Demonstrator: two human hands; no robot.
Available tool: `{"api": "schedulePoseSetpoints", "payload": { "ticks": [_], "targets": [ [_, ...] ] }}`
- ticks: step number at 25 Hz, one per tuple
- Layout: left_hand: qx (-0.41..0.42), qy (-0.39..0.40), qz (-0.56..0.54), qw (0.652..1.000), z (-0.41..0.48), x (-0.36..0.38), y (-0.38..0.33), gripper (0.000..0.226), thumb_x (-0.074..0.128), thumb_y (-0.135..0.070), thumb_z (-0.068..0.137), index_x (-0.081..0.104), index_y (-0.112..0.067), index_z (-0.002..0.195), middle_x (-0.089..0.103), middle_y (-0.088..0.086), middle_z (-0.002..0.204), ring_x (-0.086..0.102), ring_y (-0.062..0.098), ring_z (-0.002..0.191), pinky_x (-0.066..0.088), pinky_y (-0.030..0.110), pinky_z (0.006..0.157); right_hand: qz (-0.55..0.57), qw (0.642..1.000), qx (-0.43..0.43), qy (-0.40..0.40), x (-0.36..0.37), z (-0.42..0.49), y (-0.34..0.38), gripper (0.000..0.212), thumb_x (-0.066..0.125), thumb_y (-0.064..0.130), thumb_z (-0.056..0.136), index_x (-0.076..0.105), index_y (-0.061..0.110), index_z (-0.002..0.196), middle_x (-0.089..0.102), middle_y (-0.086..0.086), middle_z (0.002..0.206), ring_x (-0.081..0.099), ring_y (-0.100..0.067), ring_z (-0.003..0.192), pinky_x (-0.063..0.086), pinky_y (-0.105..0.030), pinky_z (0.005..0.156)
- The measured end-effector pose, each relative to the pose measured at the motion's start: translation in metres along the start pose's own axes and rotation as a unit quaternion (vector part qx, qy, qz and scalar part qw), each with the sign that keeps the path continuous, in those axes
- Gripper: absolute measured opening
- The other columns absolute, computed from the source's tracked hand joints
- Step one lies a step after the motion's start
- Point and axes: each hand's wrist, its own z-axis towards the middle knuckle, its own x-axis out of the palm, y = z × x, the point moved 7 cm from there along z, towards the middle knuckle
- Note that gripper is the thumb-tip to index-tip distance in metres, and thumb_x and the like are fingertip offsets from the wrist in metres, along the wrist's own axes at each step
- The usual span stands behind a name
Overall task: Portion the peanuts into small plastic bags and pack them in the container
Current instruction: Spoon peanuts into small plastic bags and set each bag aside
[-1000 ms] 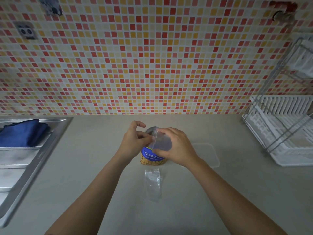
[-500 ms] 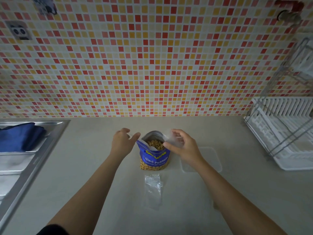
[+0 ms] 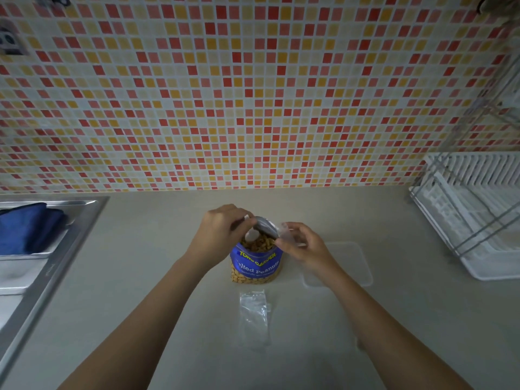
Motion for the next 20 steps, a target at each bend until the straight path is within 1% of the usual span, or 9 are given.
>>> {"api": "schedulePoseSetpoints", "payload": {
  "ticks": [2, 4, 6, 8, 10, 14, 15, 17, 20],
  "targets": [
    [0.015, 0.013, 0.020, 1.000, 0.000, 0.003, 0.002, 0.016, 0.059, -0.020, 0.087, 0.072, -0.010, 0.086, 0.069, 0.005, 0.070, 0.057, 0.014, 0.060, 0.036, 0.009, 0.058, 0.000, 1.000, 0.005, 0.002, -0.001, 0.000, -0.001, 0.038, 0.076, 0.045, 0.067, 0.056, 0.039, 0.100, 0.063, 0.009, 0.106, 0.059, -0.006, 0.098, 0.046, -0.008, 0.066],
    [-0.088, -0.008, -0.006, 0.996, -0.001, 0.009, 0.023, 0.017, 0.058, -0.017, 0.088, 0.071, -0.007, 0.085, 0.070, 0.008, 0.070, 0.060, 0.019, 0.060, 0.041, 0.015, 0.056, 0.005, 1.000, 0.009, 0.004, -0.002, 0.001, -0.002, 0.041, 0.075, 0.047, 0.068, 0.055, 0.039, 0.102, 0.062, 0.010, 0.108, 0.059, -0.006, 0.100, 0.046, -0.011, 0.067],
    [-0.223, -0.040, -0.038, 0.973, -0.005, 0.015, 0.051, 0.023, 0.054, -0.016, 0.089, 0.069, -0.001, 0.081, 0.071, 0.013, 0.069, 0.064, 0.028, 0.063, 0.052, 0.030, 0.061, 0.002, 1.000, 0.014, 0.010, -0.001, 0.000, -0.001, 0.042, 0.074, 0.044, 0.071, 0.053, 0.037, 0.107, 0.060, 0.014, 0.108, 0.057, -0.003, 0.102, 0.043, -0.012, 0.070],
    [-0.294, -0.052, -0.037, 0.954, -0.007, 0.018, 0.066, 0.028, 0.052, -0.017, 0.088, 0.066, 0.004, 0.076, 0.069, 0.020, 0.068, 0.065, 0.035, 0.065, 0.055, 0.043, 0.066, 0.005, 1.000, 0.017, 0.010, -0.001, 0.000, -0.001, 0.046, 0.073, 0.047, 0.067, 0.053, 0.038, 0.107, 0.059, 0.014, 0.108, 0.056, -0.004, 0.103, 0.042, -0.013, 0.072],
    [-0.305, -0.055, -0.032, 0.950, -0.005, 0.019, 0.064, 0.028, 0.051, -0.017, 0.088, 0.065, 0.005, 0.076, 0.068, 0.020, 0.069, 0.064, 0.035, 0.066, 0.055, 0.042, 0.065, 0.005, 1.000, 0.017, 0.011, 0.000, 0.000, 0.000, 0.046, 0.072, 0.049, 0.065, 0.052, 0.039, 0.105, 0.060, 0.011, 0.110, 0.057, -0.006, 0.103, 0.042, -0.014, 0.071],
    [-0.203, 0.007, -0.037, 0.978, -0.001, 0.030, 0.034, 0.021, 0.053, -0.021, 0.092, 0.067, -0.005, 0.090, 0.070, 0.012, 0.071, 0.065, 0.026, 0.064, 0.053, 0.034, 0.065, 0.011, 1.000, 0.022, 0.010, -0.001, -0.001, 0.001, 0.035, 0.072, 0.039, 0.074, 0.053, 0.037, 0.103, 0.061, 0.009, 0.109, 0.059, -0.006, 0.099, 0.045, -0.009, 0.061],
    [-0.208, 0.017, -0.043, 0.977, -0.002, 0.034, 0.033, 0.022, 0.053, -0.021, 0.092, 0.067, -0.005, 0.089, 0.071, 0.012, 0.070, 0.066, 0.026, 0.065, 0.054, 0.034, 0.067, 0.017, 1.000, 0.024, 0.011, -0.001, -0.002, 0.001, 0.035, 0.072, 0.037, 0.075, 0.052, 0.037, 0.104, 0.061, 0.008, 0.110, 0.058, -0.005, 0.098, 0.045, -0.007, 0.059],
    [-0.302, -0.008, -0.091, 0.949, -0.008, 0.036, 0.051, 0.025, 0.053, -0.020, 0.091, 0.068, -0.004, 0.078, 0.071, 0.014, 0.068, 0.067, 0.028, 0.069, 0.055, 0.037, 0.074, 0.020, 0.999, 0.030, 0.016, 0.000, -0.003, 0.002, 0.038, 0.071, 0.036, 0.076, 0.051, 0.035, 0.108, 0.059, 0.009, 0.110, 0.056, -0.001, 0.097, 0.044, -0.004, 0.057],
    [-0.448, -0.052, -0.207, 0.868, -0.026, 0.040, 0.074, 0.028, 0.054, -0.017, 0.089, 0.063, -0.013, 0.063, 0.067, 0.008, 0.060, 0.063, 0.025, 0.066, 0.056, 0.040, 0.081, 0.010, 0.999, 0.034, 0.011, -0.001, -0.003, 0.000, 0.040, 0.072, 0.037, 0.076, 0.050, 0.034, 0.110, 0.057, 0.008, 0.114, 0.054, -0.001, 0.100, 0.044, -0.005, 0.060]
  ]
}}
